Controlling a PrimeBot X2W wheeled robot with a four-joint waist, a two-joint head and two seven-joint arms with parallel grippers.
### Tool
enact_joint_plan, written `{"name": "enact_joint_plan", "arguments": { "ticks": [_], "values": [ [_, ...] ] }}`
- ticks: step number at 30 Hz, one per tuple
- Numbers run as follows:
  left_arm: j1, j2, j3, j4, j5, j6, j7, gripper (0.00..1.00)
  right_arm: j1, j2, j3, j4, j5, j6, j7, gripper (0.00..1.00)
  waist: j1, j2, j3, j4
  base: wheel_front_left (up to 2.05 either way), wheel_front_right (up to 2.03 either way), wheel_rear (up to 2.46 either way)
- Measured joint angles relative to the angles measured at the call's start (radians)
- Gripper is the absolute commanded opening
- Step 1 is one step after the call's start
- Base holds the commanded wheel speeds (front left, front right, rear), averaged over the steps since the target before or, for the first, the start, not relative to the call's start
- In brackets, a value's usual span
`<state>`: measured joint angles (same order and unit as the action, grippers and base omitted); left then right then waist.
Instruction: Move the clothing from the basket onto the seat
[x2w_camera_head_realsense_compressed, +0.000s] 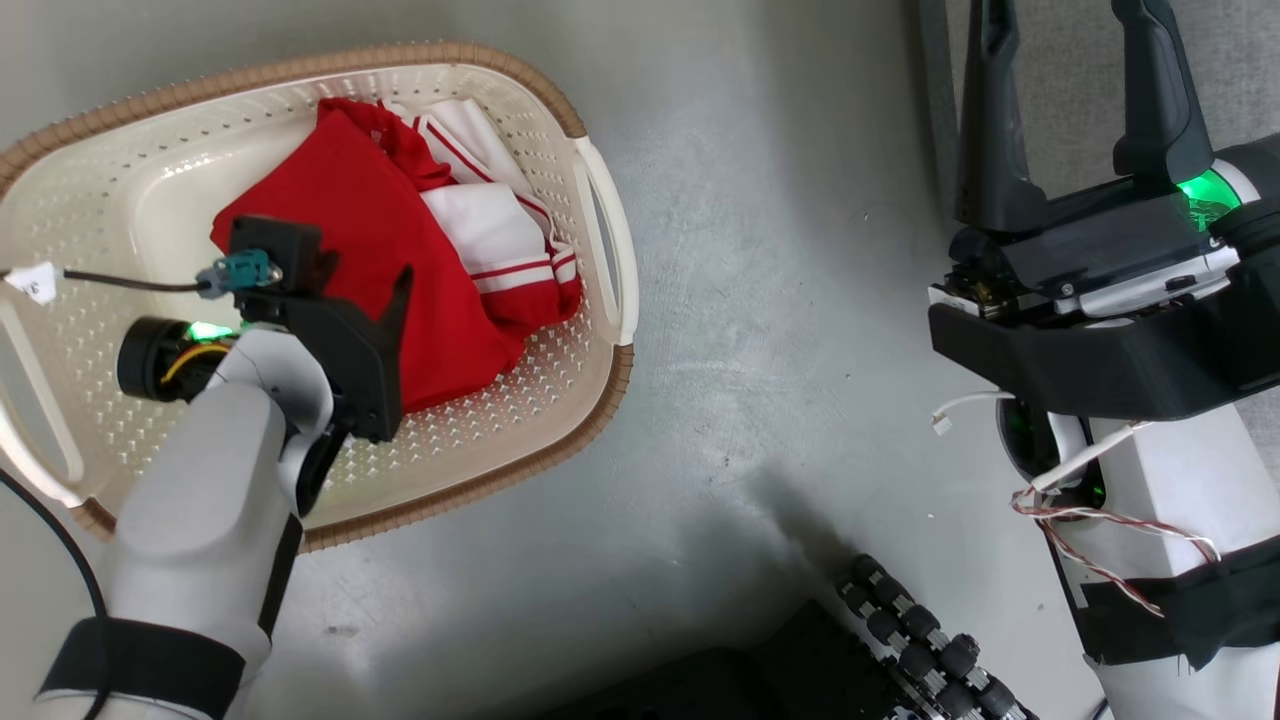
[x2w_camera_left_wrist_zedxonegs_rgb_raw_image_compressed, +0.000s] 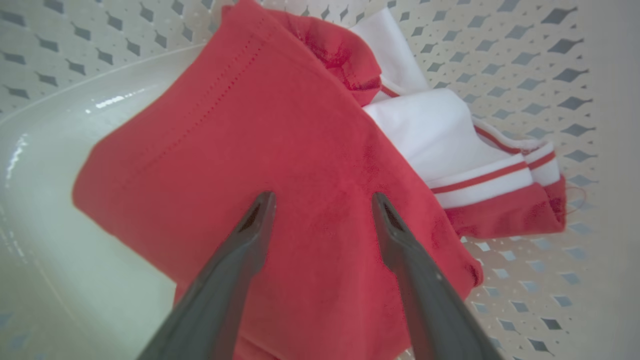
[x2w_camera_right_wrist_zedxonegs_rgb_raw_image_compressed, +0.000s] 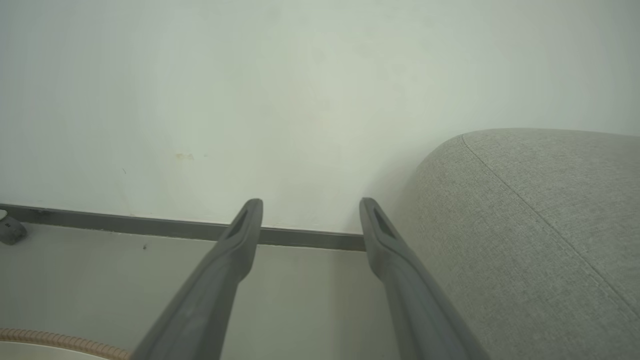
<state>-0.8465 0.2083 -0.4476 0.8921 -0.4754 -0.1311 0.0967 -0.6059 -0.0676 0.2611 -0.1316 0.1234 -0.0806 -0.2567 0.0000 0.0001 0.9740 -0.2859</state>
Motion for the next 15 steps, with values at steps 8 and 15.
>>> {"name": "enact_joint_plan", "arguments": {
  "ticks": [8,15],
  "values": [
    [-0.037,0.014,-0.012,0.042,0.001,0.0,0.017,1.0,0.0,0.002,0.008,-0.004,0.0,-0.007,0.0,1.0,0.0,0.0,0.039,-0.005,0.0,0.0,0.0],
    [-0.054,0.025,-0.039,0.077,0.021,0.0,0.017,1.0,0.002,0.004,0.017,-0.001,0.0,-0.008,0.0,1.0,0.0,0.0,0.051,-0.007,0.0,0.0,0.0]
  ]
}}
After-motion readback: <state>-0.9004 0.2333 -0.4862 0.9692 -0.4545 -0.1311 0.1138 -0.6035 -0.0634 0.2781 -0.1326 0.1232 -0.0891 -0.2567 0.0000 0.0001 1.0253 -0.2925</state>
